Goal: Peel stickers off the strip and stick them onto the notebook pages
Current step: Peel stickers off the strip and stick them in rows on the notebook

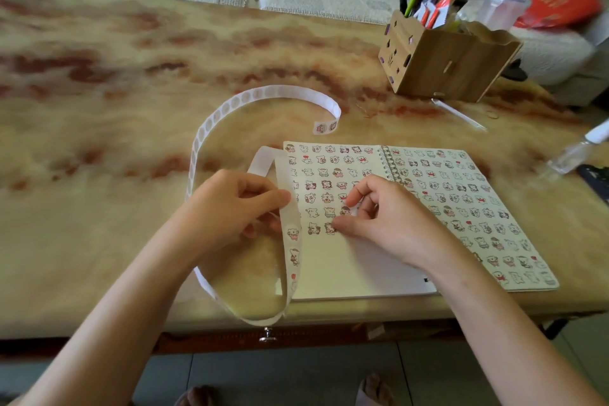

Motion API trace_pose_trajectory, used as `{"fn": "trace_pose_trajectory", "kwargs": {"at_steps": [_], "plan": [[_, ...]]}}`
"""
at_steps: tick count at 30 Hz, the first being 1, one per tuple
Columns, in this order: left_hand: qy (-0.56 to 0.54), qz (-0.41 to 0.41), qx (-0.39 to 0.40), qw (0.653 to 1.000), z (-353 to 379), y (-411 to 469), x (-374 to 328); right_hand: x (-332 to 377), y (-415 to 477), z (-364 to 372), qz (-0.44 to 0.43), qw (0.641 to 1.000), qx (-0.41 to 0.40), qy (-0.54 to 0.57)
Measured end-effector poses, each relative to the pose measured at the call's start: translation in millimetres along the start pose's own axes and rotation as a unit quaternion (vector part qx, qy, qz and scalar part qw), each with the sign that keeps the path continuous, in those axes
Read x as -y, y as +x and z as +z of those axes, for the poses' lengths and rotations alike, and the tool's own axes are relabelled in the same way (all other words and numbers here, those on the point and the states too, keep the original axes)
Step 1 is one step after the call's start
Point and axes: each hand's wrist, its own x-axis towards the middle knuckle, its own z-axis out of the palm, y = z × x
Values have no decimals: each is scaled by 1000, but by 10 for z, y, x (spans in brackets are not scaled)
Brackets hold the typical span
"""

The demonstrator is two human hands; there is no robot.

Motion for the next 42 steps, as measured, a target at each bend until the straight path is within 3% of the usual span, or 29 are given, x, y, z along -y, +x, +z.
{"fn": "trace_pose_trajectory", "kwargs": {"at_steps": [7,13,18,27,42], "plan": [[-75,41,-1,996,-12,-21,-41,11,-1,-38,9,1000,13,18],[-138,88,-36,986,1,-16,-61,250,-128,35,-94,969,24,228],[-137,102,-64,983,1,8,-46,338,-170,150,-120,941,12,317],[-156,55,21,986,-4,-29,-82,327,-168,202,-161,936,-53,309],[-127,68,26,989,0,-45,-76,286,-140,241,-184,943,-102,259]]}}
